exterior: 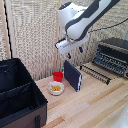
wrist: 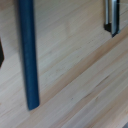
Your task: With care, position your gripper close to the oven tray handle. Make sure to grip the handle tightly. Delicately and attentively pull the tray out from the oven.
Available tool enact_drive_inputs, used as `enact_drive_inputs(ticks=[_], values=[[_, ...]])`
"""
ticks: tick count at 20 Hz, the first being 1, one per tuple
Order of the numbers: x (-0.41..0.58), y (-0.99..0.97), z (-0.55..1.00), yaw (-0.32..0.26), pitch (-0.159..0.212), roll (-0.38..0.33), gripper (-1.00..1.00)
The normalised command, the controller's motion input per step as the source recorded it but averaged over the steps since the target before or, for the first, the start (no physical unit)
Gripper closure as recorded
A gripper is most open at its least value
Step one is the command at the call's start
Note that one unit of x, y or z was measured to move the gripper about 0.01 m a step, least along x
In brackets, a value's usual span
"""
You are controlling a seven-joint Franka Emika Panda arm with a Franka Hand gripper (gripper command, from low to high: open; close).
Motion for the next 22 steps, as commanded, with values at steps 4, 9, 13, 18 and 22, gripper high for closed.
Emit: enact_drive_inputs(ticks=[4, 9, 13, 18, 22], values=[[0.041, -0.48, -0.05, 0.058, -0.003, -0.301, -1.00], [0.042, -0.45, -0.12, 0.093, 0.010, -0.278, -1.00], [0.006, -0.42, -0.11, 0.140, 0.066, -0.236, -1.00], [0.000, -0.40, -0.03, 0.173, 0.103, -0.190, -1.00], [0.000, -0.44, 0.00, 0.164, 0.099, -0.174, -1.00]])
